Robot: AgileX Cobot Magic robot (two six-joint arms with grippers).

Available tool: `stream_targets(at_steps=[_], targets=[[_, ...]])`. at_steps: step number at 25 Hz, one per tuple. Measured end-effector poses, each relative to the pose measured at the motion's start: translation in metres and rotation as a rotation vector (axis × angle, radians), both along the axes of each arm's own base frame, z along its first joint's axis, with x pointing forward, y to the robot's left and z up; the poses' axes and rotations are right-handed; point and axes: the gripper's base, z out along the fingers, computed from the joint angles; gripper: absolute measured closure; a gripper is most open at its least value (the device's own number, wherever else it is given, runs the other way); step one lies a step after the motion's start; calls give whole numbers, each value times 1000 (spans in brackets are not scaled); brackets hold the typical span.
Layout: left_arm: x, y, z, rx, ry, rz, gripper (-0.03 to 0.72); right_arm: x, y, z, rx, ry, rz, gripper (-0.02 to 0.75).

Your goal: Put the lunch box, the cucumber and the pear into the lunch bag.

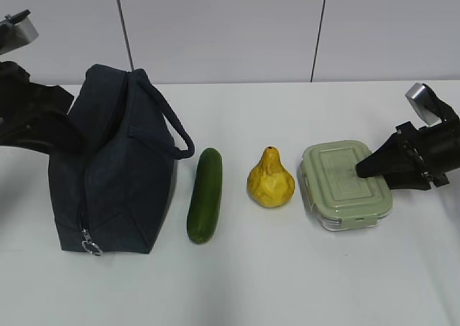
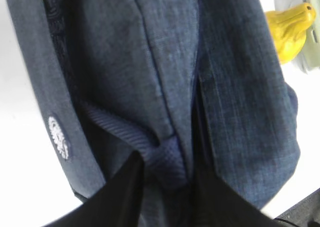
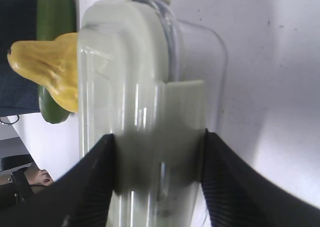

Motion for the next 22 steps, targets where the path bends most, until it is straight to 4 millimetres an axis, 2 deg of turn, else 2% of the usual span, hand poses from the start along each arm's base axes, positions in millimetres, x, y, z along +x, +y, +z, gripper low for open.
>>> stream_targets(at_steps=[6,10,15,19,22], targets=[[0,-1,16,-7,-35,-14,433,0,0,0,0,0,0,346],[-2,-1,16,-8,-14,-26,427,0,0,0,0,0,0,346],[-2,-1,16,-8,-14,-26,510,0,0,0,0,0,0,346],[-2,-1,16,-8,-14,-26,641,0,0,0,0,0,0,347],[-3,-1,17,-8,-18,-25,674,0,0,0,0,0,0,347]])
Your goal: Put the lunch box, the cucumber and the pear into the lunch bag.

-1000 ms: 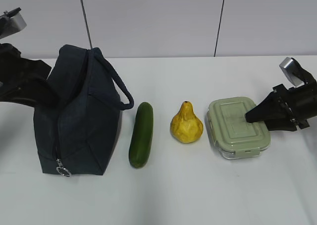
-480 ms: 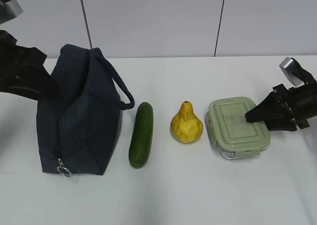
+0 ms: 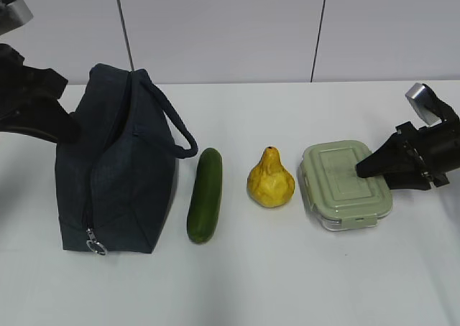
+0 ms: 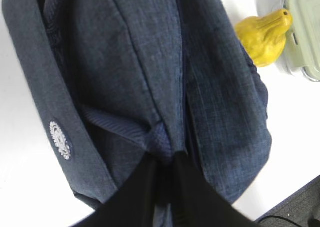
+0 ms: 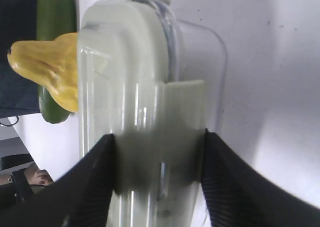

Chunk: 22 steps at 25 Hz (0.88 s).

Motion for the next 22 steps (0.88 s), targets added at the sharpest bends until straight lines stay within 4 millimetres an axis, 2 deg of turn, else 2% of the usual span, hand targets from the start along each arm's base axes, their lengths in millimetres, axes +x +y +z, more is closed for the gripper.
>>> stream_targets(at_steps=[11,16,22], targets=[[-15,8,34,41,-181,31,683,0,0,0,0,0,0,347],[-18,8,36,58,-181,47,683,0,0,0,0,0,0,347],[-19,-5,36,33,-181,17,684,0,0,0,4,-1,-4,347]])
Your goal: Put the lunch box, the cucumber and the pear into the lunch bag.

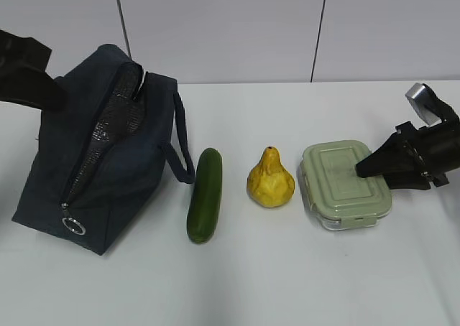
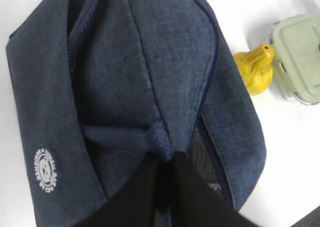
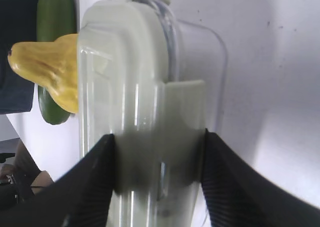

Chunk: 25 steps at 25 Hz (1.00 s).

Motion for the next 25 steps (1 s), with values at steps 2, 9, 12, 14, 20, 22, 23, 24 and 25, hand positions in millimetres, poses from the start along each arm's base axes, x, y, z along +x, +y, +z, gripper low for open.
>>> stream_targets(at_steps=[2,9,12,14,20,22,23,24,25], targets=[[0,-3,-1,0,3,-10,684,0,0,0,1,-2,-4,347],[2,-5,-1,-3,-10,-7,684,2,0,1,5,-9,-18,347],[2,-5,-1,-3,-10,-7,684,2,0,1,9,-10,-23,347],[2,-5,-1,-3,-11,-6,685,2,0,1,9,-10,-23,347],[2,-5,-1,-4,-12,-5,685,2,0,1,9,-10,-23,347],[2,-5,-1,-4,-12,-4,685,2,0,3,9,-16,-25,347],[2,-5,-1,-4,-12,-4,685,2,0,6,8,-24,-26,347],[2,-5,-1,-4,-12,-5,685,2,0,10,9,-34,-30,347],[2,-5,-1,-4,-12,-5,685,2,0,13,7,-42,-30,347]])
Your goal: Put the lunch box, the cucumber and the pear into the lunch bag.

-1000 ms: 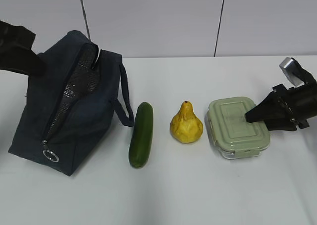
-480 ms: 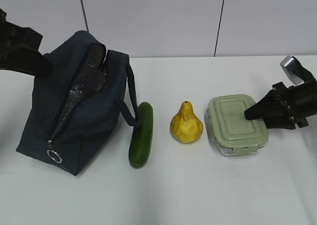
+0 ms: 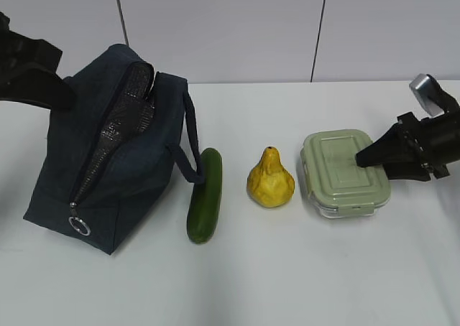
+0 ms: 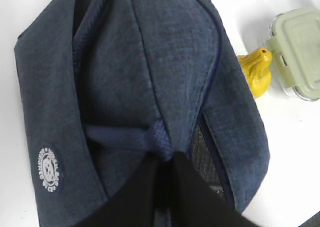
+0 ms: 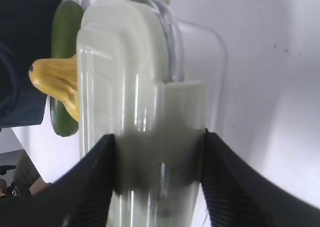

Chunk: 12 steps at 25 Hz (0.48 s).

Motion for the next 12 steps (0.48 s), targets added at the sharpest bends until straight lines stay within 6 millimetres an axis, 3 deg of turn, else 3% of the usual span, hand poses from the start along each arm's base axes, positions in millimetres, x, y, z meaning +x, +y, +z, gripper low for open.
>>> stream_targets(at_steps=[12], targets=[[0,0,0,0,0,0,685,-2,1,25,-12,-50,-15,347]])
